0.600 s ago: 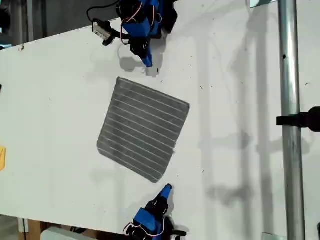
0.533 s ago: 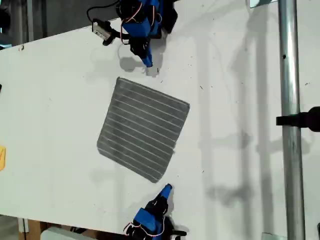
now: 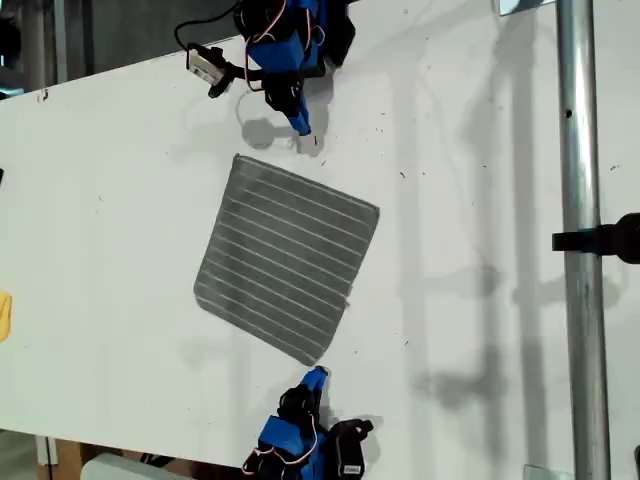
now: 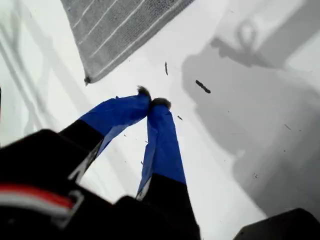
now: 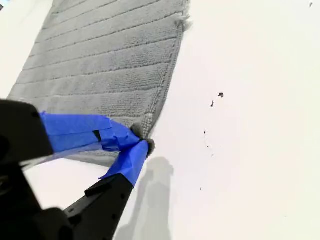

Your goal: Grasp corners of a towel and fold twice.

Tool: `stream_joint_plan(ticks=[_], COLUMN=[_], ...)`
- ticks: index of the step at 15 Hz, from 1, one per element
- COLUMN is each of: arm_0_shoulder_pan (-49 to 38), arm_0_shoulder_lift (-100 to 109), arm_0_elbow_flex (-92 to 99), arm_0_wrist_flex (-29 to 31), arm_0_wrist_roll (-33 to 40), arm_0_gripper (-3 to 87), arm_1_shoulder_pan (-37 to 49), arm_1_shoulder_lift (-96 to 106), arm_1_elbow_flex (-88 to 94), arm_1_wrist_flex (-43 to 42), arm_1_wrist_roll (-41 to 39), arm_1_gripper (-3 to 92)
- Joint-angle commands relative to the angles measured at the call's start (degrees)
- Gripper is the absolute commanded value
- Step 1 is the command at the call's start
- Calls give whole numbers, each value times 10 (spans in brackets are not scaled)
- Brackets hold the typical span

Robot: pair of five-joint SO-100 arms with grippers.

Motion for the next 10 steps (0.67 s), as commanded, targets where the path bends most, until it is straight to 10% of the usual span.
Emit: stream_joint_plan(ticks=[1,10], arm_0_shoulder_pan=[-12,-33], arm_0_shoulder_lift=[3,-199], arm_0_elbow_flex=[2,-308], arm_0_wrist_flex=[2,70], arm_0_wrist_roll=[-35,27], arm_0_gripper=[-15,-17], arm_1_shoulder_pan=[-4,-35], arm_1_shoulder_lift=[2,-347], arm_1_elbow_flex=[-41,-351], arm_1_wrist_flex=[-15,-69], arm_1_wrist_roll=[11,-24], arm_1_gripper=[-3,-3])
